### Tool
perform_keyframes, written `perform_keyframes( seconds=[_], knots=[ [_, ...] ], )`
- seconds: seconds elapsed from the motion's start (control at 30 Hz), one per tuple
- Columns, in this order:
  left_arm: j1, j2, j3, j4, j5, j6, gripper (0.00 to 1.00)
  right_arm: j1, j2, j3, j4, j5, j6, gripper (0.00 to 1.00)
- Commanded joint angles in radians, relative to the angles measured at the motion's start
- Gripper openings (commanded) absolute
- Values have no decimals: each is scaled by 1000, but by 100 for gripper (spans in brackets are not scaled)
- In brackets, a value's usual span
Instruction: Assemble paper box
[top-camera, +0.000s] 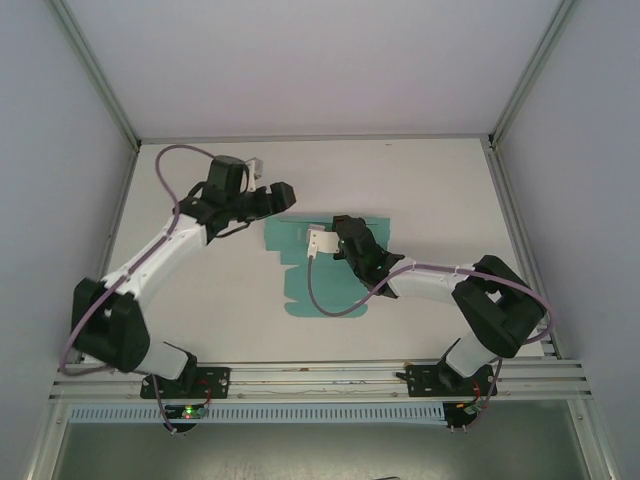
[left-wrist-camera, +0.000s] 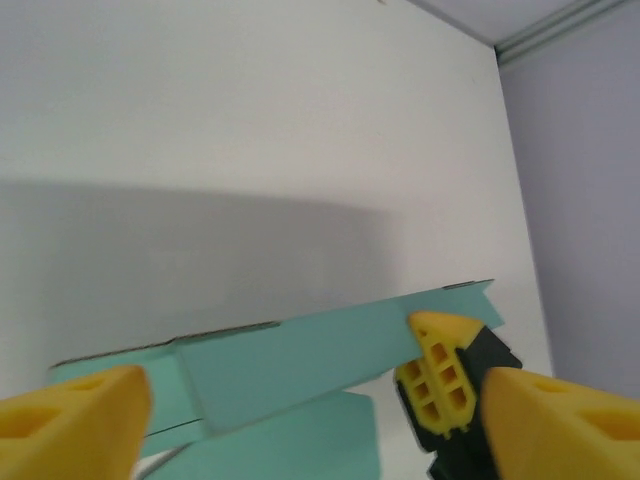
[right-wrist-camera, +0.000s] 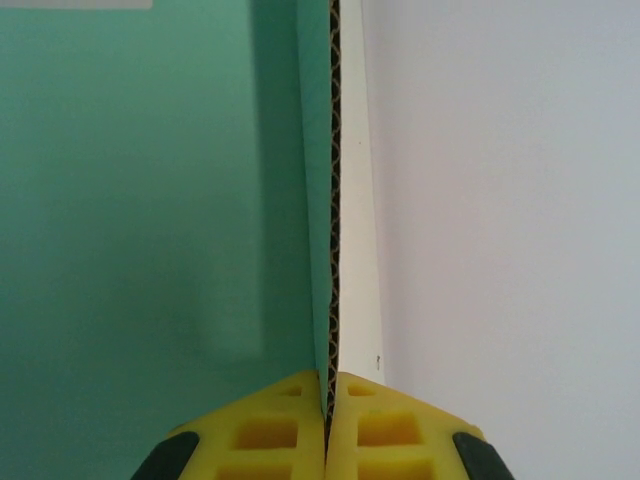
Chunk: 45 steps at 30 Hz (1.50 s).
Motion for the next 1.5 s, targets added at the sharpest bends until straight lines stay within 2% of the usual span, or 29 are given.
perform_keyframes(
  seconds=[0.0, 0.07, 0.17, 0.27, 0.5, 0.67, 0.87, 1.0, 1.2, 1.33, 1.43, 1.47],
  knots=[
    [6, 79, 52, -27, 110, -8, 73, 4, 1, -13, 52, 16, 13, 0],
    [7, 108, 63, -41, 135, -11, 66, 1, 1, -13, 55, 15, 29, 0],
    [4, 126, 36, 21, 198, -41, 64, 2, 5, -19, 68, 6, 38, 0],
    [-1, 145, 30, 19, 192, -49, 59, 1, 4, -25, 91, -1, 57, 0],
    [-19, 172, -3, 92, 237, -99, 58, 2, -3, -33, 130, -13, 91, 0],
    [-41, 197, 19, 44, 243, -83, 57, -4, 5, -33, 154, -6, 116, 0],
    [-51, 221, -2, 132, 273, -138, 50, 18, 14, -49, 166, -39, 106, 0],
    [-53, 255, -17, 257, 270, -233, 36, 29, 18, -60, 172, -64, 107, 0],
    [-55, 261, -84, 503, 245, -394, 23, 48, -1, -79, 183, -70, 142, 0],
    [-56, 238, -109, 525, 202, -424, 10, 56, -14, -98, 178, -61, 160, 0],
    [-56, 228, -107, 515, 207, -412, 10, 62, -27, -117, 163, -48, 165, 0],
    [-56, 223, -102, 501, 208, -401, 13, 63, -32, -121, 156, -41, 168, 0]
  ],
)
